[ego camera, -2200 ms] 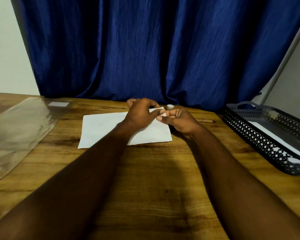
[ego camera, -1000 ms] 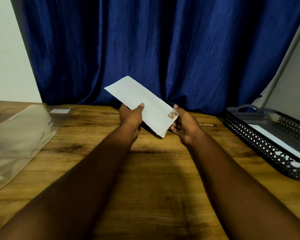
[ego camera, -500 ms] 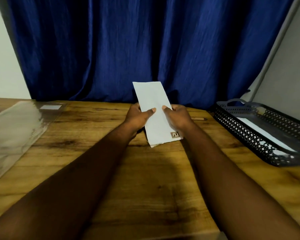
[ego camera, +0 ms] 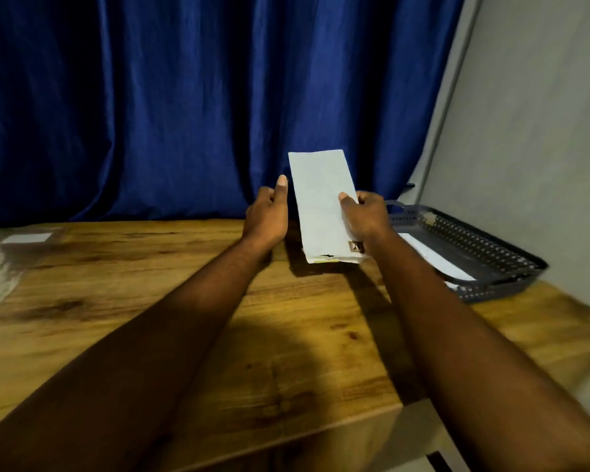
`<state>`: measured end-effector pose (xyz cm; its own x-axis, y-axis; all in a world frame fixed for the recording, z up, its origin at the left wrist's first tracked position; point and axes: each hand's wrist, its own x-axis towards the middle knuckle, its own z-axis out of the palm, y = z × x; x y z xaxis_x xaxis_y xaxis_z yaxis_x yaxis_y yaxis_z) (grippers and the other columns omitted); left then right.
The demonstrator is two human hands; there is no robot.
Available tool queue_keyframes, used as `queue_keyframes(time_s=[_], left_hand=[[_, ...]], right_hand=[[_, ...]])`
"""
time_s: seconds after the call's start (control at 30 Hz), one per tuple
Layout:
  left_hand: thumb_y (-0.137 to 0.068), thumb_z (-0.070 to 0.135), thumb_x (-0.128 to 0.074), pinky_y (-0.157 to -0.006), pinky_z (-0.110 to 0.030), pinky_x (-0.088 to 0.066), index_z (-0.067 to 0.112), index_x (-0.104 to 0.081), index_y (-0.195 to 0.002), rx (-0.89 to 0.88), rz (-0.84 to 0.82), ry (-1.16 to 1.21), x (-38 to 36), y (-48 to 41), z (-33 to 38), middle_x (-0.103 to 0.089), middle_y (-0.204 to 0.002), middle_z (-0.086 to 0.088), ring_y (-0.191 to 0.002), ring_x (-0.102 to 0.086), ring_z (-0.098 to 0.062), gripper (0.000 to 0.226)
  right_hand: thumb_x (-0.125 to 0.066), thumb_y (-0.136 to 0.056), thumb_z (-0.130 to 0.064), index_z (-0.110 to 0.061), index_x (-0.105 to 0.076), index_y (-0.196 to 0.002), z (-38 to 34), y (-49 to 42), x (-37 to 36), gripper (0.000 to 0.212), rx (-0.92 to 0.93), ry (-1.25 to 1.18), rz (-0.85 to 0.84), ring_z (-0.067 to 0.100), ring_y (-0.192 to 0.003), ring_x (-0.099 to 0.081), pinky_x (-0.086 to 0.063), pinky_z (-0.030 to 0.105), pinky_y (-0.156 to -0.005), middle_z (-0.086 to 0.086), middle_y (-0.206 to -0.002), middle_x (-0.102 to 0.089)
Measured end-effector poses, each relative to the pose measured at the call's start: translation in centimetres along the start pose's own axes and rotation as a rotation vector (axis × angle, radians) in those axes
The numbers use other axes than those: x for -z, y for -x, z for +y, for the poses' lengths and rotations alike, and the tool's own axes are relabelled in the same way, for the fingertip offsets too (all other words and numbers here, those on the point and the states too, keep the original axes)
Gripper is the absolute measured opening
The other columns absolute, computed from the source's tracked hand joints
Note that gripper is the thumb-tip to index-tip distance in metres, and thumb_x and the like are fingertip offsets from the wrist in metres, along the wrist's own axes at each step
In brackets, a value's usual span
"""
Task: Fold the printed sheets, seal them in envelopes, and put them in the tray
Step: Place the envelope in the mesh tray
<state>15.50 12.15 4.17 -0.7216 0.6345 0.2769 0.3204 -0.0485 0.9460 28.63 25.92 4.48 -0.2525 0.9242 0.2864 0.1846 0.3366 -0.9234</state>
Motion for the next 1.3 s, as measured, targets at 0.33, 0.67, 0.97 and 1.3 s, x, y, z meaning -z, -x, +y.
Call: queue_keyframes(time_s=[0.33, 0.67, 0.97, 1.3], left_hand=[[-0.089, 0.086, -0.023, -0.091, -0.049, -0.054, 0.022, -0.056, -0.086, -0.011, -0.094, -0.087, -14.0, 4.9, 0.6, -0.069, -0.098, -0.007, -0.095, -0.064, -0.034, 0.071], [-0.104, 0.068, -0.031, -0.100, -0.047, -0.048, 0.017, -0.063, -0.119, -0.006, -0.069, -0.304, -19.9, 6.8, -1.7, -0.066, -0.124, -0.008, -0.116, -0.060, -0.033, 0.062], [-0.105, 0.063, -0.039, -0.104, -0.046, -0.045, 0.021, -0.063, -0.112, 0.000, -0.047, -0.334, -20.9, 6.7, -1.8, -0.067, -0.116, -0.003, -0.113, -0.060, -0.028, 0.049], [-0.099, 0.056, -0.060, -0.080, -0.035, -0.048, 0.026, -0.060, -0.099, 0.017, -0.079, -0.173, -20.2, 6.0, -2.2, -0.069, -0.108, 0.001, -0.098, -0.063, -0.019, 0.030]], right_hand=[[-0.062, -0.100, -0.037, -0.003, -0.075, -0.113, 2.7, -6.1, 17.6, 0.039, -0.052, 0.254, 0.190, 0.033, -0.101, -0.072, -0.048, 0.029, -0.083, 0.015, -0.105, -0.073], [-0.056, -0.109, -0.033, -0.007, -0.070, -0.114, 11.1, -8.4, 20.6, 0.030, -0.165, 0.668, -0.240, 0.035, -0.111, -0.068, -0.053, 0.040, -0.087, 0.018, -0.107, -0.069], [-0.071, -0.100, -0.032, -0.006, -0.064, -0.127, 10.2, -7.9, 19.9, 0.039, -0.134, 1.023, -0.446, 0.020, -0.091, -0.060, -0.046, 0.035, -0.086, 0.007, -0.104, -0.065], [-0.069, -0.095, -0.023, -0.017, -0.063, -0.132, 6.7, -5.7, 18.1, 0.038, 0.170, 1.215, -0.190, 0.025, -0.101, -0.063, -0.056, 0.040, -0.092, 0.009, -0.123, -0.069]])
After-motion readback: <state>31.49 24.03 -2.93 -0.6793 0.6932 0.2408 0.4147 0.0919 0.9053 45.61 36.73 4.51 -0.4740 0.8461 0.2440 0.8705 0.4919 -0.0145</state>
